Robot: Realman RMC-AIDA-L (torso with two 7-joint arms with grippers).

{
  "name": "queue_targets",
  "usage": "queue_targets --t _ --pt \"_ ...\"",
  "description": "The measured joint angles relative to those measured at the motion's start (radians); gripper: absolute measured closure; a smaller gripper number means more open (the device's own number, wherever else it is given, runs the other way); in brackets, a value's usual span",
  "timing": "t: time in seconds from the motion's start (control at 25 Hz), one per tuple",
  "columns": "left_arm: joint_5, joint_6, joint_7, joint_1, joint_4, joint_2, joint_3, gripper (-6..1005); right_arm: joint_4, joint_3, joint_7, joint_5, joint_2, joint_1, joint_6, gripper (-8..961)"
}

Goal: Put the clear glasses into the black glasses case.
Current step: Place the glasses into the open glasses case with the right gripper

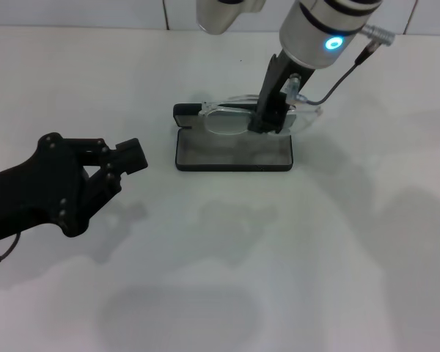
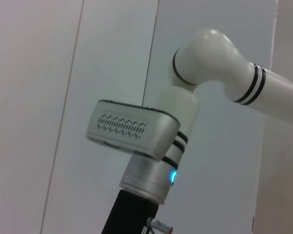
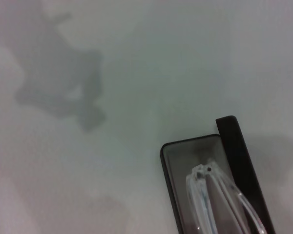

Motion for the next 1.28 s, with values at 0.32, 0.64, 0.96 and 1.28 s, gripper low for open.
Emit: queue_targets --t 0.32,0.64,0.96,1.28 --pt "0.001 -0.002 0.002 -0.015 -0.001 -0.006 -0.001 940 0.065 -0.010 0.062 0.048 0.000 -0.004 0.048 846" --pt "0.001 -0.006 0.003 -0.022 -0.002 -0.011 0.000 940 0.095 -0.059 0.087 0.049 0.000 -0.015 0.106 846" --pt "0.014 -0.007 0.003 -0.026 -0.002 -0.015 -0.001 939 0.096 -0.106 0.094 0.051 0.000 -0.039 0.151 848" --pt "0.016 -0.008 0.003 -0.028 -0.003 -0.018 0.000 939 0.093 -0.155 0.095 0.075 0.000 -0.056 0.198 847"
